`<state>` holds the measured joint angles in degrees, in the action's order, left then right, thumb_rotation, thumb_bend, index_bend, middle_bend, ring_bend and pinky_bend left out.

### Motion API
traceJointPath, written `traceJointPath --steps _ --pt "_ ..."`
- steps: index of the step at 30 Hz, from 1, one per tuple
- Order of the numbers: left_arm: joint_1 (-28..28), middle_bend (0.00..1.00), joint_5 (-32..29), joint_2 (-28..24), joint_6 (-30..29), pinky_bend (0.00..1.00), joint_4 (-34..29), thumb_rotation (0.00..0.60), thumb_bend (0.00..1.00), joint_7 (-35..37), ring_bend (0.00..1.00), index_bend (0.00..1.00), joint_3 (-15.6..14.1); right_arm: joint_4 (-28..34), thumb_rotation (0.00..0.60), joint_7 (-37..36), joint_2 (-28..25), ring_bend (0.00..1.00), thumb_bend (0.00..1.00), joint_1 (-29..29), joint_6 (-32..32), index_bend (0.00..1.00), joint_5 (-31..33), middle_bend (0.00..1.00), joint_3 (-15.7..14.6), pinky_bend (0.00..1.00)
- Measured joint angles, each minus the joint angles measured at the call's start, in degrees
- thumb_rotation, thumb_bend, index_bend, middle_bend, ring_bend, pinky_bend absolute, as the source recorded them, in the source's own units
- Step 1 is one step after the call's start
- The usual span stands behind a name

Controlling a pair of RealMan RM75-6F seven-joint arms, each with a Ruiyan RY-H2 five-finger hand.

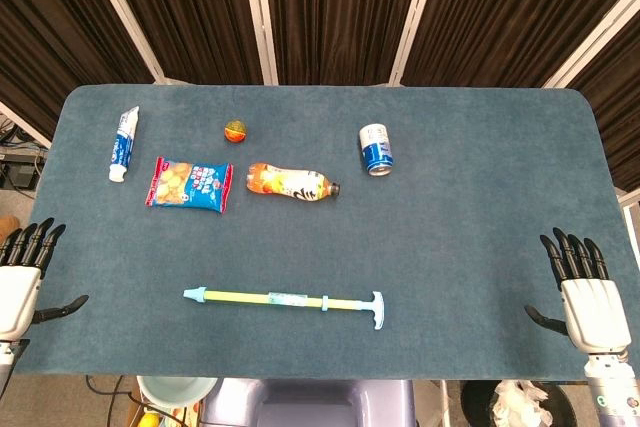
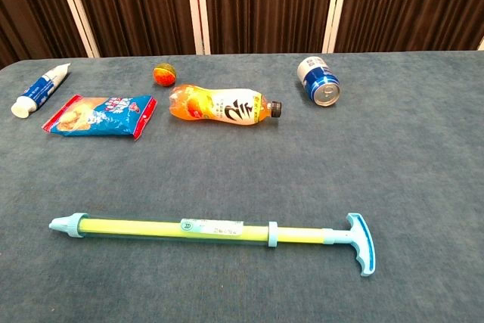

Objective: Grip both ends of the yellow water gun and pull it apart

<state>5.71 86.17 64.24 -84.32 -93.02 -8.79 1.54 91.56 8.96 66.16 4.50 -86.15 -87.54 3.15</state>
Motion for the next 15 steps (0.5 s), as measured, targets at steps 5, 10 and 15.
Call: traceJointPath --steps 5,10,15 --pt "0.0 0.00 -0.2 -0.1 0.3 0.06 -0.1 0.600 0.00 -0.1 0.00 0.00 -0.1 0.1 0.600 -0.4 -0.2 0.00 0.12 0.0 0.4 0.01 0.5 0.00 0.1 0.00" --pt "0.1 0.00 -0.2 -0.2 0.5 0.06 -0.3 0.600 0.00 -0.3 0.00 0.00 -0.2 0.5 0.600 -0.6 -0.4 0.00 0.12 0.1 0.6 0.01 0.7 0.00 0.2 0.00" --pt "0.1 0.00 -0.5 -0.2 0.7 0.06 -0.3 0.600 0.00 -0.1 0.00 0.00 -0.1 0.6 0.600 -0.8 -0.6 0.00 0.12 0.1 1.1 0.07 0.8 0.00 0.0 0.00"
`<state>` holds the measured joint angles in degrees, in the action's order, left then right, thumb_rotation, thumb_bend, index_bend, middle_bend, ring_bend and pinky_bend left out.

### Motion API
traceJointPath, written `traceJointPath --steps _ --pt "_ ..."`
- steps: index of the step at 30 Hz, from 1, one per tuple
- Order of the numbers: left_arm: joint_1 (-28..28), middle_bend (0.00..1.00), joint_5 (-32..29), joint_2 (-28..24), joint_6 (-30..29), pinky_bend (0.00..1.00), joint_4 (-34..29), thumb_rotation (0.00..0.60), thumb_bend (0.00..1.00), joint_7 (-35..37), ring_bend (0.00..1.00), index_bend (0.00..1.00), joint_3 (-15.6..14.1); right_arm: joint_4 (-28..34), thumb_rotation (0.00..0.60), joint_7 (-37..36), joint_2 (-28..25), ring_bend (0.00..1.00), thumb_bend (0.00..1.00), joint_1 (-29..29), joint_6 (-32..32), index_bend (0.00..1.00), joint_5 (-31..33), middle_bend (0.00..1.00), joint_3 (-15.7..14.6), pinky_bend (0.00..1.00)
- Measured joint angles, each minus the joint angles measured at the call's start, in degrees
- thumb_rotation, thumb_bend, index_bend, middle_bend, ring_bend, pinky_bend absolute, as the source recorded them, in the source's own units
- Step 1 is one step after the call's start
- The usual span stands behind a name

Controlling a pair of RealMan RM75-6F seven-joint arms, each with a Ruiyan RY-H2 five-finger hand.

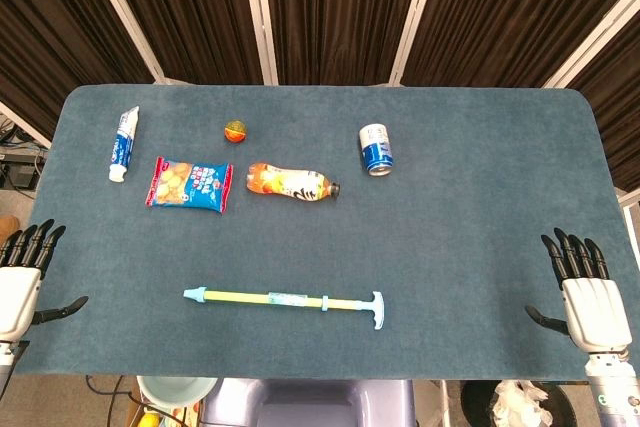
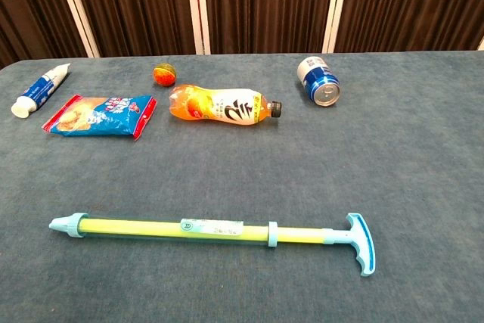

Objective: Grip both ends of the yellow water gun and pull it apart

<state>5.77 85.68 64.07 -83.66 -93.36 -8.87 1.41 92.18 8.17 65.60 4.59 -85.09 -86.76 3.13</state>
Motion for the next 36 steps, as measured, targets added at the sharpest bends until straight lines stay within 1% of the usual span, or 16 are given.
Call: traceJointPath --steps 3,7,12,15,19,21,25,30,36 --pt "0.0 0.00 -0.2 -0.1 0.4 0.06 -0.1 0.600 0.00 0.2 0.00 0.00 -0.1 0.4 0.600 -0.6 -0.1 0.00 0.12 0.0 0.3 0.12 0.2 0.00 0.0 0.00" --pt "0.1 0.00 -0.5 -0.2 0.7 0.06 -0.2 0.600 0.00 0.6 0.00 0.00 -0.1 0.7 0.600 -0.8 -0.1 0.00 0.12 0.3 0.2 0.14 -0.3 0.00 0.1 0.00" --pt "0.2 0.00 -0.4 -0.2 0.7 0.06 -0.3 0.600 0.00 0.8 0.00 0.00 -0.1 1.3 0.600 -1.9 -0.3 0.00 0.12 1.8 2.3 0.21 -1.5 0.00 -0.1 0.00" --pt "0.2 0.00 -0.4 0.0 0.6 0.06 -0.2 0.600 0.00 0.4 0.00 0.00 -0.1 2.4 0.600 -3.9 -1.1 0.00 0.12 3.8 5.4 0.21 -3.0 0.00 -0.3 0.00" --pt "0.3 0.00 -0.6 0.4 0.8 0.06 -0.2 0.600 0.00 -0.1 0.00 0.00 0.1 6.5 0.600 -6.1 -2.4 0.00 0.12 7.8 11.2 0.21 -4.3 0.00 -0.3 0.00" --pt "0.4 0.00 -0.6 0.4 0.9 0.06 -0.3 0.600 0.00 -0.4 0.00 0.00 0.0 8.4 0.600 -6.2 -2.6 0.00 0.12 9.7 13.6 0.23 -4.7 0.00 -0.2 0.00" --pt "0.5 0.00 -0.7 0.7 1.1 0.06 -0.5 0.600 0.00 -1.0 0.00 0.00 0.1 11.7 0.600 -4.0 -1.9 0.00 0.15 12.4 17.9 0.30 -3.8 0.01 0.3 0.00" --pt "0.6 0.00 -1.2 0.6 1.4 0.06 -0.7 0.600 0.00 -0.9 0.00 0.00 0.2 15.2 0.600 1.6 0.2 0.00 0.16 14.7 21.2 0.31 -1.2 0.02 1.1 0.00" --pt "0.8 0.00 -1.2 0.5 1.7 0.06 -0.6 0.600 0.00 -0.9 0.00 0.00 0.2 19.3 0.600 10.1 4.2 0.00 0.17 16.6 24.3 0.34 6.1 0.02 1.7 0.00"
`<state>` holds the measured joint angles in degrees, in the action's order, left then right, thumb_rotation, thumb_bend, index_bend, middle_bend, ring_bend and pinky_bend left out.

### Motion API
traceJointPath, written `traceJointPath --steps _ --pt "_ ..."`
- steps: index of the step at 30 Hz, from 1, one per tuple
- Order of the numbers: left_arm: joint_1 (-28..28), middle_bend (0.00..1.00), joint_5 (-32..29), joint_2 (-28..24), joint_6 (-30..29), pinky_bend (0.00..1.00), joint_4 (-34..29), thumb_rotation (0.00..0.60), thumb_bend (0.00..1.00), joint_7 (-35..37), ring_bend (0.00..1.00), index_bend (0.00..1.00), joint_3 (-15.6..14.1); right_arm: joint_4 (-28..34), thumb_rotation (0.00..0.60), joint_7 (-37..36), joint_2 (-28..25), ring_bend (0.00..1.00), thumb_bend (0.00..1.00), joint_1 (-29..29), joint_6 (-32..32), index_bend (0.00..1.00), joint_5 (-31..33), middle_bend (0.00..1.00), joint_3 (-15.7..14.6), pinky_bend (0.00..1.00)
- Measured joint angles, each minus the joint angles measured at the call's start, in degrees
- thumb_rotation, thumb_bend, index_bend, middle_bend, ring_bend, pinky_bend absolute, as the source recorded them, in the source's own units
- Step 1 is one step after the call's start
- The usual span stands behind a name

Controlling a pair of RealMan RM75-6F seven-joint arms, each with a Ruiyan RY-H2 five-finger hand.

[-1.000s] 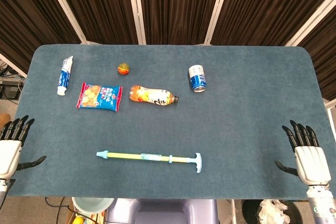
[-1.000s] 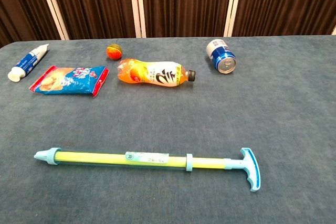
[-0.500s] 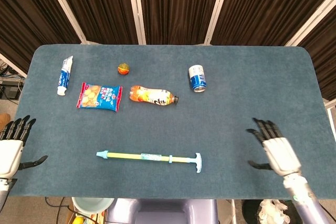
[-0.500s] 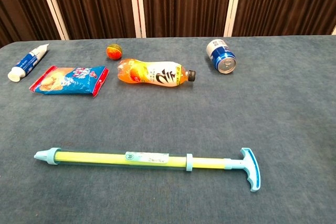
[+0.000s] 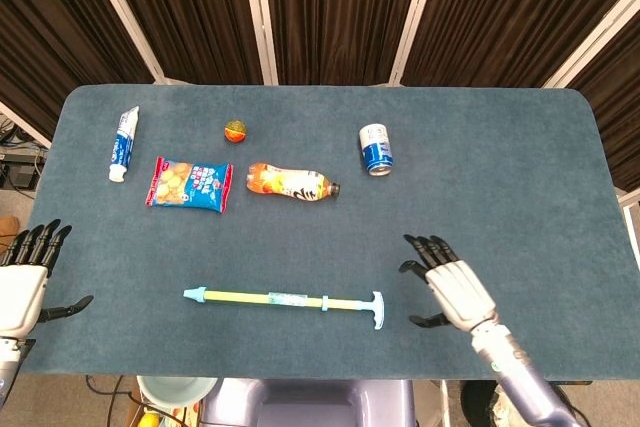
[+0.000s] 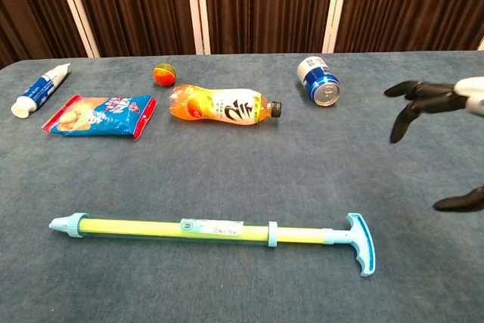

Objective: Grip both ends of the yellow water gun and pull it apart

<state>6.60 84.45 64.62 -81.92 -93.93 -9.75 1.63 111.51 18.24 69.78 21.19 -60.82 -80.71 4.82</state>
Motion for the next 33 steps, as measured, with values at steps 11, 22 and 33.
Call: traceJointPath --steps 11,22,33 --pt "0.2 0.00 -0.1 0.0 0.2 0.06 0.1 0.600 0.00 0.2 0.00 0.00 0.0 -0.5 0.600 15.5 13.6 0.00 0.17 3.7 0.8 0.41 12.1 0.02 0.4 0.00" --pt "0.4 0.00 -0.3 -0.1 0.7 0.06 0.3 0.600 0.00 0.5 0.00 0.00 0.1 -6.3 0.600 21.4 22.6 0.00 0.21 6.4 -2.1 0.48 17.4 0.04 1.3 0.00" --pt "0.6 0.00 -0.5 -0.2 1.0 0.06 0.2 0.600 0.00 0.5 0.00 0.00 0.1 -11.2 0.600 22.3 27.5 0.00 0.27 7.3 -3.8 0.53 18.9 0.06 0.9 0.00"
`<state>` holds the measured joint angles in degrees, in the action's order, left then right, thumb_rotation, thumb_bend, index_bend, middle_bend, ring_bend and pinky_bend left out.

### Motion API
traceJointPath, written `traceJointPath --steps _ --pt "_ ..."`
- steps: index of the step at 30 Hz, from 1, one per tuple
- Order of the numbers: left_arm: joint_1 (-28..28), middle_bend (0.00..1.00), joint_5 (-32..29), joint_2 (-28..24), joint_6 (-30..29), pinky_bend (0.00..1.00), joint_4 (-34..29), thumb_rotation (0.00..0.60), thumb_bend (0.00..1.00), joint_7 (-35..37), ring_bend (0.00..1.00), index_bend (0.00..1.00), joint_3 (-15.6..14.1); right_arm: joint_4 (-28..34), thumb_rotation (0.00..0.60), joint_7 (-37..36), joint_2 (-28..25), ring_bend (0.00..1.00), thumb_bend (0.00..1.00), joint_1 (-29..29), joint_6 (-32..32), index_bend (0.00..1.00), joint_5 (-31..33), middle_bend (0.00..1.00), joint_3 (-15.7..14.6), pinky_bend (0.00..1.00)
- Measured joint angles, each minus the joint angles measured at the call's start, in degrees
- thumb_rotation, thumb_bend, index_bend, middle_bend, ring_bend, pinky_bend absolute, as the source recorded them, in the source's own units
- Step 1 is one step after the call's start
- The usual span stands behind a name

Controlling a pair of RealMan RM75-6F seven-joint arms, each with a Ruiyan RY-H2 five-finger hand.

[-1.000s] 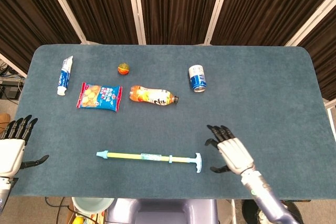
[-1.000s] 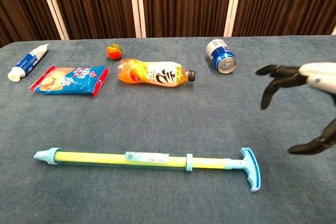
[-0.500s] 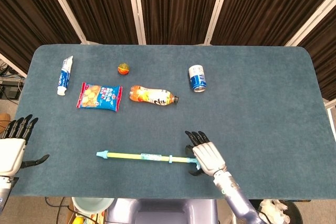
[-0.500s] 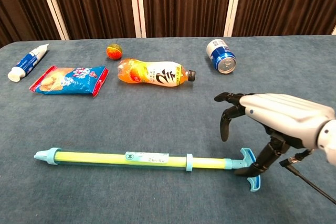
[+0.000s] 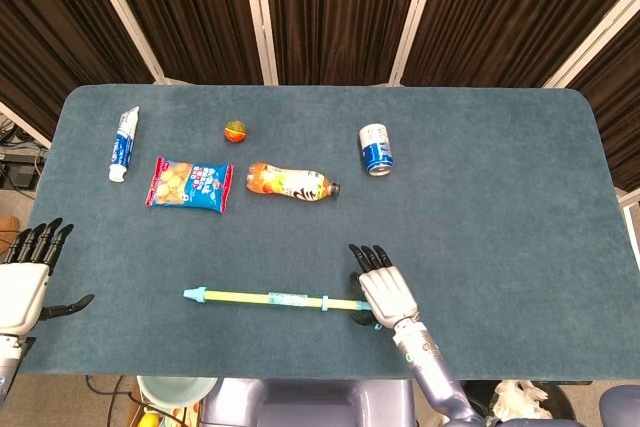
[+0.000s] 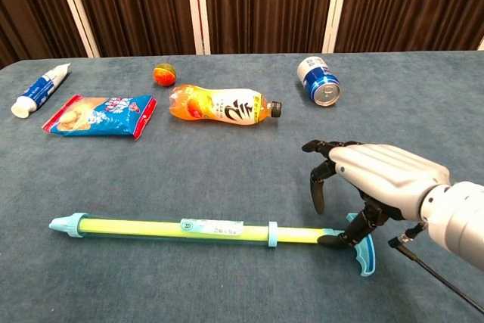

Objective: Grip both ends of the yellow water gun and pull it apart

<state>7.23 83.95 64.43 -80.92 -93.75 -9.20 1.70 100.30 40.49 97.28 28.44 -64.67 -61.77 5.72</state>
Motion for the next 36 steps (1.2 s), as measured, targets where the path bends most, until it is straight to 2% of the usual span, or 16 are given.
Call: traceJointPath --steps 5,25,28,32,36 --pt "0.1 0.00 -0.1 -0.1 0.1 0.06 -0.1 0.600 0.00 0.1 0.00 0.00 0.0 -1.6 0.600 0.2 1.0 0.00 0.30 0.1 -0.3 0.53 1.0 0.06 -0.4 0.00" --pt "0.2 0.00 -0.2 -0.1 0.2 0.06 -0.1 0.600 0.00 0.0 0.00 0.00 -0.1 -3.8 0.600 -0.7 1.3 0.00 0.32 0.0 -0.9 0.50 2.2 0.05 -1.9 0.00" --pt "0.2 0.00 -0.2 -0.1 0.2 0.06 -0.2 0.600 0.00 0.0 0.00 0.00 -0.1 -4.1 0.600 -0.1 1.5 0.00 0.38 0.0 -1.0 0.50 2.5 0.05 -2.2 0.00" --pt "0.1 0.00 -0.1 -0.1 0.1 0.06 -0.2 0.600 0.00 0.0 0.00 0.00 -0.1 -4.4 0.600 0.3 1.7 0.00 0.51 0.0 -1.1 0.54 3.1 0.07 -2.5 0.00" --pt "0.1 0.00 0.1 0.0 -0.1 0.06 -0.1 0.600 0.00 0.1 0.00 0.00 -0.1 -4.2 0.600 0.5 1.7 0.00 0.56 0.0 -1.5 0.61 3.0 0.10 -2.7 0.00"
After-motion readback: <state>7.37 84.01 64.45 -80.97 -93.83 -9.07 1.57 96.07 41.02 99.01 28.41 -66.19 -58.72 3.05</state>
